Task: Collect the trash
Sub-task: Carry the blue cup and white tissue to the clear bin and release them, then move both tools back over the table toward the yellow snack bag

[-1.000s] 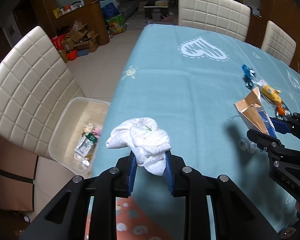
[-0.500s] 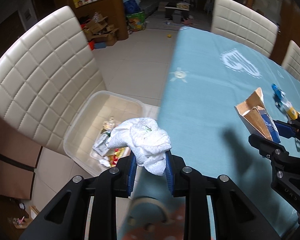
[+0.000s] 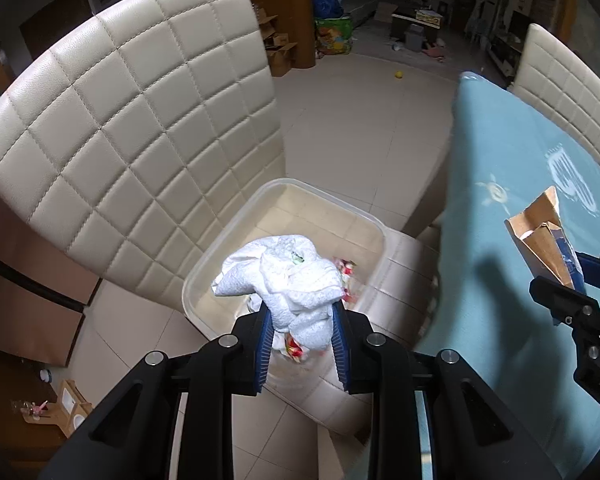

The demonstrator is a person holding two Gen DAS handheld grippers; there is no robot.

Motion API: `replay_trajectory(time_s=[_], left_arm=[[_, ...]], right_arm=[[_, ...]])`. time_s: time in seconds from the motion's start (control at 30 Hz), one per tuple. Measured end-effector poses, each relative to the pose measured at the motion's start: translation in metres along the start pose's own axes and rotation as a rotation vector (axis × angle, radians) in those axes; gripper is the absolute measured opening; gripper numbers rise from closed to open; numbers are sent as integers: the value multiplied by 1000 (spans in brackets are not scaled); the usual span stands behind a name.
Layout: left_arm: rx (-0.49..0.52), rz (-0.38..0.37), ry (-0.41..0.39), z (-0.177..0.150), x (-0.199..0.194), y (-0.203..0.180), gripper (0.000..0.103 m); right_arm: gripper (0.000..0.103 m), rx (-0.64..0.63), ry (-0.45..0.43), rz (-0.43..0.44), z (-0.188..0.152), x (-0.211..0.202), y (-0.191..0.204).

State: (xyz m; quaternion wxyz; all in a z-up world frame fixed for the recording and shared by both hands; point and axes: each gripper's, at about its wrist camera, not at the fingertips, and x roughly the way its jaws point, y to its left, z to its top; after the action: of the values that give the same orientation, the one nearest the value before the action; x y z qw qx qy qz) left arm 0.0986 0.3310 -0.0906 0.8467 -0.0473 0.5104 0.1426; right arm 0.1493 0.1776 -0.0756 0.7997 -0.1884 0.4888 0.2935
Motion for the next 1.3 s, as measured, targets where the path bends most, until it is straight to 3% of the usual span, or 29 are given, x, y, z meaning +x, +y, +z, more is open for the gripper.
replay_trajectory(time_s=[0.17, 0.2, 0.23, 0.3, 0.33, 0.7, 0.9, 0.93, 1.0, 1.07, 1.3], left_arm=[[13, 14, 5, 23, 22, 6, 31], [7, 19, 5, 25, 26, 8, 43], [-15, 24, -5, 28, 30, 11, 65], [-33, 21, -15, 30, 35, 16, 89], [-35, 23, -15, 31, 38, 18, 92], [-87, 87, 39, 11, 60, 53, 96], [-135, 120, 63, -4, 63, 74, 96], [-143, 123, 67, -6, 64, 76, 96], [-159, 126, 73, -8, 64, 80, 96], [-158, 132, 80, -10, 65, 81, 96], [-142, 110, 76, -6, 58, 69, 96]], right_arm=[[36, -12, 5, 3, 23, 18, 0], [36, -10, 9, 5, 26, 22, -2], [36, -9, 15, 6, 29, 27, -2], [36, -12, 28, 8, 33, 35, -2], [36, -17, 32, 10, 34, 39, -2], [38, -103, 82, 74, 49, 79, 33], [40, -164, 35, 96, 73, 84, 58], [42, -168, 14, 98, 78, 82, 61], [85, -177, -31, 42, 84, 78, 65], [88, -188, -71, 8, 85, 74, 66], [88, -138, -4, 20, 70, 74, 49]])
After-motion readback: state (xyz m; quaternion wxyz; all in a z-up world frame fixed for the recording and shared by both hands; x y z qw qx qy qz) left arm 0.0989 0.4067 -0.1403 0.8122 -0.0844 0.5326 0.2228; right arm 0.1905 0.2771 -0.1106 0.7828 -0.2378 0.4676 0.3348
